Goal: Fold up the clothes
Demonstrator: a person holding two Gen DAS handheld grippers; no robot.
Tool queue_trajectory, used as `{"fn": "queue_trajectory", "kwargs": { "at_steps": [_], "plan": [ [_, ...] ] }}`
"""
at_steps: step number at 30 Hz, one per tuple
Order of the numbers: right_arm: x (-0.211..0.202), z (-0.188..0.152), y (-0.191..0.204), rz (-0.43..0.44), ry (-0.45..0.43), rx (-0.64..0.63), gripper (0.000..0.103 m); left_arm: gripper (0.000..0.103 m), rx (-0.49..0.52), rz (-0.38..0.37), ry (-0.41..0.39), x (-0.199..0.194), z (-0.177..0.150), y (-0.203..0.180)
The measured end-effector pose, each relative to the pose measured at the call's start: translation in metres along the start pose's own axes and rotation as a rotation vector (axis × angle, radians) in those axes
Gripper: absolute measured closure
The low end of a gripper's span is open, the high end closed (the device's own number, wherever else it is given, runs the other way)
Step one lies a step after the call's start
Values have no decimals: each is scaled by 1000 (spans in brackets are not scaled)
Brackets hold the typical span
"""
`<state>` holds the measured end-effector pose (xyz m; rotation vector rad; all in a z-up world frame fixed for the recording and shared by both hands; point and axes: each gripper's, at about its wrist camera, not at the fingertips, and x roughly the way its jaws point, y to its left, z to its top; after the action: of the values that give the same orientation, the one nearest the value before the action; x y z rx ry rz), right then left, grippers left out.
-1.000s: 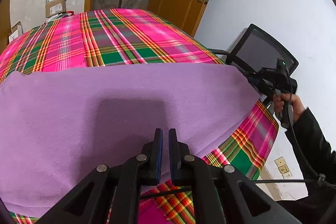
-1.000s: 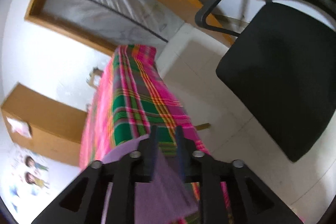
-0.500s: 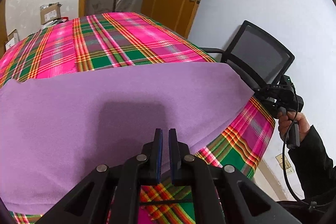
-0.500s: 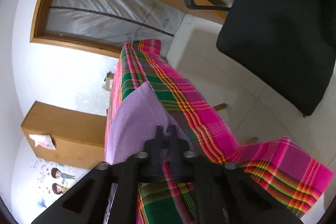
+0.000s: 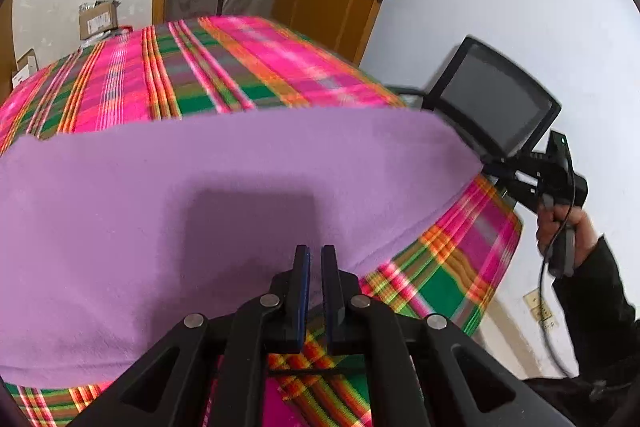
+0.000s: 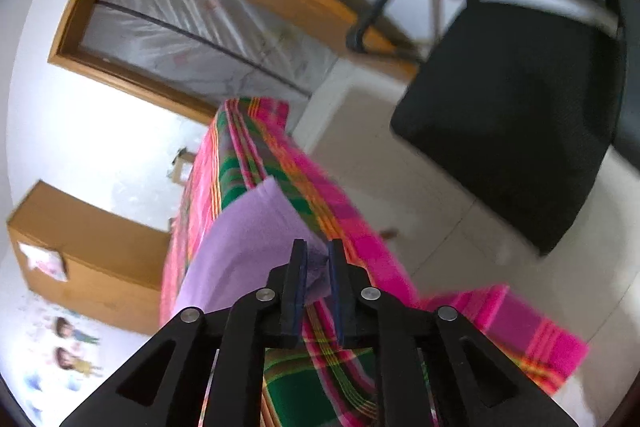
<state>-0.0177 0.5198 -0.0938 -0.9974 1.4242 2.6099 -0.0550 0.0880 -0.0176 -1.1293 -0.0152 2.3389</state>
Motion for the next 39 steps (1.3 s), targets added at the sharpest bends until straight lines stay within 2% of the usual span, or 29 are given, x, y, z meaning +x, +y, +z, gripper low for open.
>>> {"fn": "queue_trajectory", "kwargs": {
  "at_steps": [3,6,9,14,15,16,21,23,26,31,35,37,39],
  "plan": [
    [-18,-4,33,18,-62,-155,85,99,14,-3,3,5,5,-2],
    [-15,-22,75,45,-31,-327,72,99,28,-3,27,18,-2,-8],
    [2,-49,108,50,31,-480,72,92,47,-9,22,20,-10,-17],
    [36,-93,134,-59,125,-714,72,90,48,-24,9,12,-22,-22],
    [42,-102,135,-112,132,-771,73,90,42,-25,11,11,-23,-22],
    [39,-113,138,-140,91,-858,73,90,38,-24,11,8,-24,-22],
    [30,-130,131,-182,36,-960,71,90,14,-3,-54,-8,-17,-15],
    [27,-129,126,-167,22,-920,71,90,-5,29,-65,-7,-13,-6],
    [29,-137,129,-197,5,-933,71,91,-30,77,-38,2,-15,3],
    [32,-133,130,-182,12,-874,68,90,-29,81,-61,1,-22,5],
    [34,-132,142,-225,45,-882,66,90,-53,73,-65,-9,-24,11],
    [33,-138,153,-205,21,-902,66,90,-72,94,-91,-21,-23,19],
    [34,-143,167,-146,34,-912,66,90,-104,113,-129,-39,-23,31]
  ]
}}
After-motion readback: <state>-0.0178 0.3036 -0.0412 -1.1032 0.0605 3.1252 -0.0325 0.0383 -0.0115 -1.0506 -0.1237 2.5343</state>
